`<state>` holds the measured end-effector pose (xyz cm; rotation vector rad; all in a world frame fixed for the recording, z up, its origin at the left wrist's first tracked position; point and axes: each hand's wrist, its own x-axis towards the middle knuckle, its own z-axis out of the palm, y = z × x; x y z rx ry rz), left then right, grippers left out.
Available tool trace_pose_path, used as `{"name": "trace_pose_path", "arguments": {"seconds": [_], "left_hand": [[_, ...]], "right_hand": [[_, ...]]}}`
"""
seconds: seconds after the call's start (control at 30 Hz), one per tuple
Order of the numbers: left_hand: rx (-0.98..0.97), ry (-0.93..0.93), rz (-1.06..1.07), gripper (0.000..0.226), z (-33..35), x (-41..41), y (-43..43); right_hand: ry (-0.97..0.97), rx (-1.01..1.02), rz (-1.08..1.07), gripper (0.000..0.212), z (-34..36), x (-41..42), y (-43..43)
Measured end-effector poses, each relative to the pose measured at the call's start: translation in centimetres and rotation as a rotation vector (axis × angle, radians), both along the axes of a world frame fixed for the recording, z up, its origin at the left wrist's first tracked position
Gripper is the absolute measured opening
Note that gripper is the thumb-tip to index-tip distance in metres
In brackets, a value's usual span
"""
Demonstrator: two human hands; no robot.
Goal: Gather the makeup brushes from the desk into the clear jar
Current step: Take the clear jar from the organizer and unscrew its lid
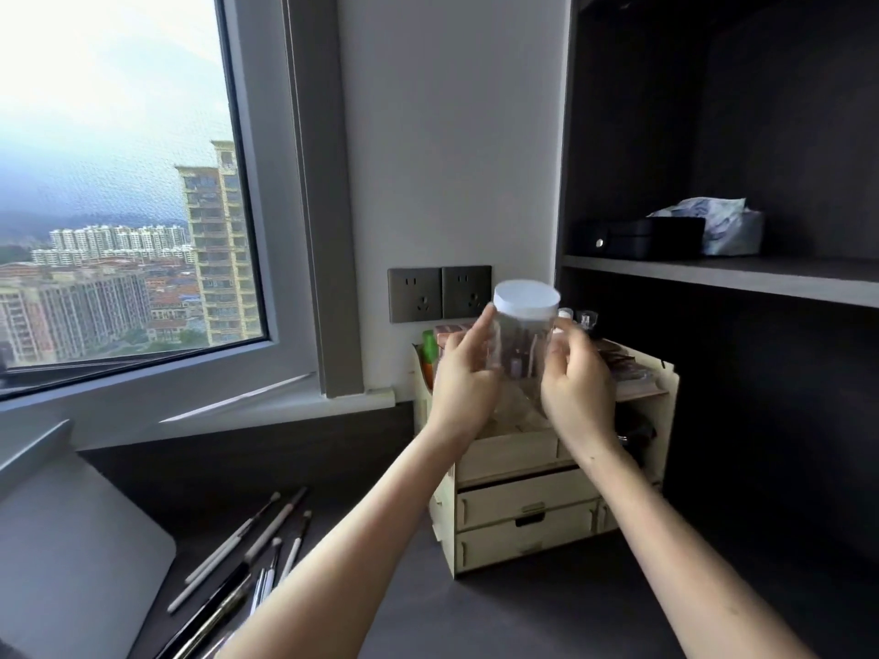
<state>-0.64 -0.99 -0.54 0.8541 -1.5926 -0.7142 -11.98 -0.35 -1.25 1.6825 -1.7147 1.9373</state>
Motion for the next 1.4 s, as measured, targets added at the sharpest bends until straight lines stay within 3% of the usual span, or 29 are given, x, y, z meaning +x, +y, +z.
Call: {"name": "trace_pose_path", "arguments": {"seconds": [0.1, 0.2, 0.33, 0.47, 0.57, 0.77, 0.97, 1.1, 1.27, 1.4], "left_hand": [[-0.208, -0.117, 0.117, 0.070, 1.0, 1.9, 1.8], [-0.297, -0.196, 0.151, 0.082, 0.1, 4.7, 4.2], [-0.375, -0.346, 0.388, 0.090, -3.9, 9.0, 6.6], [-0.553, -0.560, 0.534, 0.077, -8.3, 13.8, 8.6], [-0.591, -0.749, 0.544, 0.076, -10.5, 17.1, 10.3], [-0.565, -0.901, 0.461, 0.068, -11.6, 21.8, 14.0], [-0.589, -1.063, 0.435, 0.078, -13.2, 23.9, 15.1], [-0.406, -0.961, 0.361, 0.079, -14.6, 24.2, 16.1], [-0.050, -0.753, 0.207, 0.084, -15.6, 25.0, 17.6], [0.272, -0.549, -0.025, 0.068, -15.3, 26.3, 17.7]], "right_hand": [[-0.086, -0.074, 0.200, 0.025, 1.1, 1.5, 2.3], [-0.260, -0.028, 0.498, 0.016, 0.5, 3.6, 5.1], [-0.424, 0.179, 0.752, 0.037, -1.7, 7.0, 8.4], [-0.200, 0.477, 0.717, 0.072, -4.1, 10.1, 9.8], [0.017, 0.573, 0.702, 0.070, -4.9, 11.2, 10.5], [0.270, 0.649, 0.929, 0.046, -6.9, 13.6, 12.3], [0.343, 0.729, 1.039, 0.064, -8.7, 14.7, 13.9], [0.531, 0.658, 0.956, 0.059, -10.7, 15.2, 14.9], [0.765, 0.468, 0.986, 0.072, -12.0, 15.5, 16.2], [0.936, 0.218, 0.966, 0.072, -11.8, 14.7, 15.9]]}}
